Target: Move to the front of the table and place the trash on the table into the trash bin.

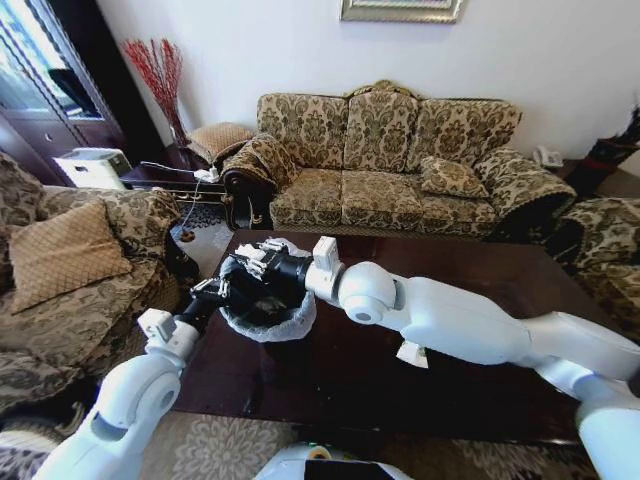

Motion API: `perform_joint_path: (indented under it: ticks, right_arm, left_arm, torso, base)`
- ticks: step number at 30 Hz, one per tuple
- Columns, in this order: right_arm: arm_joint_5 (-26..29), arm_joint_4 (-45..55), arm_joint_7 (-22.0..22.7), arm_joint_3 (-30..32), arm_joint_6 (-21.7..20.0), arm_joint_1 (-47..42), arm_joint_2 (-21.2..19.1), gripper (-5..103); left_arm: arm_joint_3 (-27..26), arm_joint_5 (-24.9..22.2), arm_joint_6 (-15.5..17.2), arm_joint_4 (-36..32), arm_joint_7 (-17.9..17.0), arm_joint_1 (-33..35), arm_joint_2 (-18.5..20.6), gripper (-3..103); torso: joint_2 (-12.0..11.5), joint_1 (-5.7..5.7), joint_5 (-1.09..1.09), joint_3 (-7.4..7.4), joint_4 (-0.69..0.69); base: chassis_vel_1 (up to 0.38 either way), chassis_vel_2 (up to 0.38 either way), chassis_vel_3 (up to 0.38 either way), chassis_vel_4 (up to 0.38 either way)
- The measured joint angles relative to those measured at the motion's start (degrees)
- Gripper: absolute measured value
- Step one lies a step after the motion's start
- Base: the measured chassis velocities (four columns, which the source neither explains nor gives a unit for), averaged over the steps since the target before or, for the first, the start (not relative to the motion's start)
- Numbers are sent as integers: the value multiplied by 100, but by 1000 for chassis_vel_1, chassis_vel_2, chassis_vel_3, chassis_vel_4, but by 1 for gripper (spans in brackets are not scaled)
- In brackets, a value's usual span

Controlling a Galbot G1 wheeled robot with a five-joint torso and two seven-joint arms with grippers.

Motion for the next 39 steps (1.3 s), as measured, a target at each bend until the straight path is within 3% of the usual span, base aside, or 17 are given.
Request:
perform_joint_path:
  ticks: [1,4,9,12,13,14,18,20,22,23,25,29,31,33,35,37,39]
  right_arm:
    - [4,5,2,1,2,-6,-11,48]
    - [28,41,16,31,22,-50,-107,65]
    - [38,60,154,281,58,-117,-158,80]
    - [245,290,851,712,149,-360,-535,91]
    - [245,290,851,712,149,-360,-535,91]
    - [268,402,1046,796,185,-492,-789,99]
    - [-91,491,1187,1104,339,-1140,-1470,100]
    - [-230,490,1206,1258,372,-1396,-1581,100]
    - [-649,453,1520,1896,476,-2562,-1730,100]
    - [-649,453,1520,1896,476,-2562,-1730,100]
    - [-1012,366,1771,2486,577,-3612,-1733,100]
    - [-1664,223,1773,3284,731,-5041,-1602,100]
    - [-1790,202,1761,3456,760,-5321,-1544,100]
    - [-2388,80,1665,4202,952,-6557,-1082,100]
    - [-2496,43,1651,4269,1012,-6742,-987,100]
    - [-3022,-325,1596,4400,1399,-7352,-499,100]
    - [-3149,-482,1593,4402,1513,-7431,-353,100]
  left_arm:
    - [3,0,1,3,0,-4,-1,3]
    - [26,1,20,18,0,-18,-24,3]
    - [17,10,100,16,23,-19,-26,3]
    - [-43,10,105,-6,130,8,-26,3]
    - [-43,10,105,-6,130,8,-26,3]
    - [-57,10,105,-15,140,21,-33,3]
    - [-79,11,110,-21,149,33,-72,3]
    - [-79,11,113,-22,153,31,-74,3]
    - [-59,15,119,-23,153,17,-73,3]
    - [-59,15,119,-23,153,17,-73,3]
    - [-47,22,126,-38,152,33,-72,3]
    - [-47,37,130,-67,137,78,-86,3]
    - [-48,39,131,-71,135,85,-86,3]
    - [-47,44,131,-76,128,93,-84,3]
    - [-46,44,131,-78,128,92,-80,3]
    - [-34,39,111,-91,135,98,-61,3]
    - [-33,38,98,-98,137,109,-57,3]
  torso:
    - [0,0,0,0,0]
    - [0,0,0,0,0]
    - [0,0,1,0,0]
    - [0,0,0,0,3]
    - [0,0,0,0,3]
    - [0,0,1,0,1]
    - [0,0,2,0,-1]
    - [0,0,1,0,-2]
    - [0,0,4,0,-2]
    - [0,0,4,0,-2]
    - [0,0,2,0,0]
    - [0,0,1,0,1]
    - [0,0,2,0,0]
    - [1,-1,0,-1,-1]
    - [1,-1,0,-1,-2]
    - [1,-1,-1,-1,-5]
    - [1,-1,0,-1,-5]
  base:
    - [0,0,0,0]
    - [0,0,0,0]
    - [0,0,0,0]
    - [0,0,0,0]
    - [0,0,0,0]
    - [0,0,0,0]
    - [0,0,0,0]
    - [0,0,0,0]
    - [-45,-45,-40,-51]
    - [-45,-49,-48,-51]
    - [-51,-57,-55,-61]
    - [-56,-48,-53,-66]
    - [-71,-38,-73,-78]
    - [-92,-90,-100,-102]
    - [-93,-96,-110,-114]
    - [-81,-101,-89,-95]
    - [-67,-70,-68,-91]
